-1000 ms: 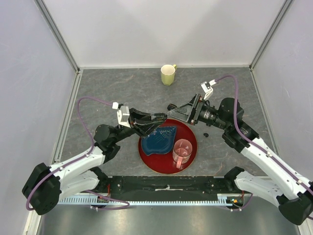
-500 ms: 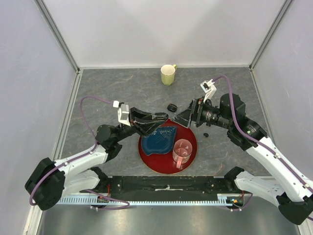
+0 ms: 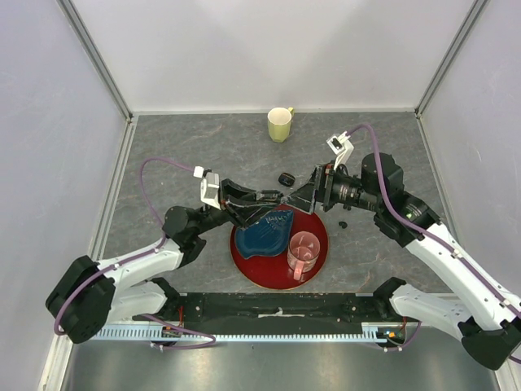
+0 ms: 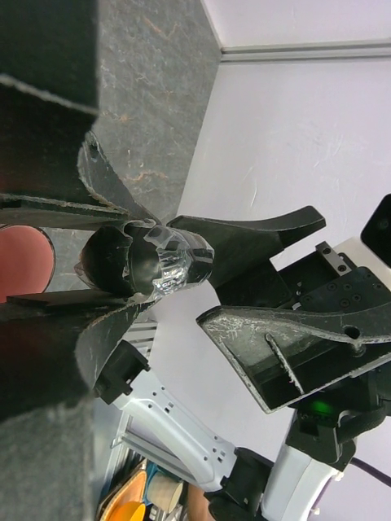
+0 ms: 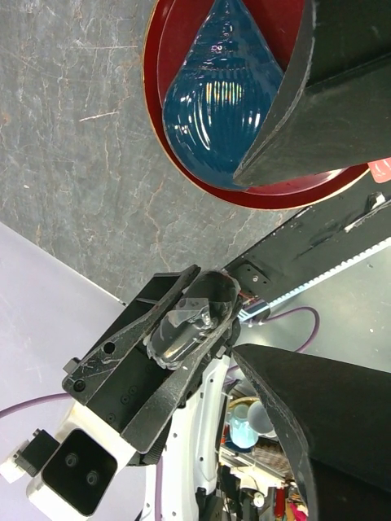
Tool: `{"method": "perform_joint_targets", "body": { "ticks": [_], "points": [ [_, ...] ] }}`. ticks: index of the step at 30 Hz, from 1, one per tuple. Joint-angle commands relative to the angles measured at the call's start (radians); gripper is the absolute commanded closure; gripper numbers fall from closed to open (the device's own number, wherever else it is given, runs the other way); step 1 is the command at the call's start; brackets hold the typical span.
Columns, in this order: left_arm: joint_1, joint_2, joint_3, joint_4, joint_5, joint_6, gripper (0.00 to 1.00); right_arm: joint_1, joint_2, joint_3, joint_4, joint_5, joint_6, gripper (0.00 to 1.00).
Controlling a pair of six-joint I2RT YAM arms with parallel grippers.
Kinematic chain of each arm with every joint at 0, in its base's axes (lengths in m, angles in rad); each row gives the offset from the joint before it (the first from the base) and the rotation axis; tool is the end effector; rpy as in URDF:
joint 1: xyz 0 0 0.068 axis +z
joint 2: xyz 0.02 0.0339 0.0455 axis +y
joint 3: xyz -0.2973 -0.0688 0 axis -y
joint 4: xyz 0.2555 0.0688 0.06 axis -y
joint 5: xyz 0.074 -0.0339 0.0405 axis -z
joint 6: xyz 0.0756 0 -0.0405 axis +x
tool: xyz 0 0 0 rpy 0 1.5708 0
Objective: Insert the wireless bluetooth earbuds into the charging case
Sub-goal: Open the charging case.
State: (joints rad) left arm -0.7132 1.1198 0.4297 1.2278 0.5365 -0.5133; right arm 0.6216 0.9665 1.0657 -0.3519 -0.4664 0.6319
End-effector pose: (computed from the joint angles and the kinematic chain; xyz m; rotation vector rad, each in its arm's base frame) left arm 0.1600 -0.1895 0.3359 0.6391 1.0408 -1.3610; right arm 0.1724 0.1653 0.4078 -0.3520 1.9702 1.2729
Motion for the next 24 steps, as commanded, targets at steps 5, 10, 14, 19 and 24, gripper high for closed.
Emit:
{"method": "perform_joint_targets", "body": {
  "ticks": [5, 10, 14, 19, 24],
  "points": [
    [0.0, 0.026, 0.038, 0.085, 0.042, -0.037, 0.98, 0.004, 0.02, 0.037, 0.059, -0.026, -0.001, 0.16],
    [-0.002, 0.038, 0.046, 0.087, 0.048, -0.036, 0.98, 0.013, 0.031, 0.034, 0.053, -0.026, -0.006, 0.16],
    [-0.002, 0.046, 0.05, 0.091, 0.049, -0.037, 0.98, 0.018, 0.037, 0.033, 0.048, -0.023, -0.014, 0.16],
    [-0.005, 0.054, 0.057, 0.105, 0.062, -0.034, 0.98, 0.021, 0.052, 0.033, 0.03, -0.011, -0.027, 0.16],
    [-0.006, 0.052, 0.061, 0.125, 0.127, -0.025, 0.98, 0.021, 0.069, 0.048, 0.013, 0.041, -0.047, 0.16]
  ]
}}
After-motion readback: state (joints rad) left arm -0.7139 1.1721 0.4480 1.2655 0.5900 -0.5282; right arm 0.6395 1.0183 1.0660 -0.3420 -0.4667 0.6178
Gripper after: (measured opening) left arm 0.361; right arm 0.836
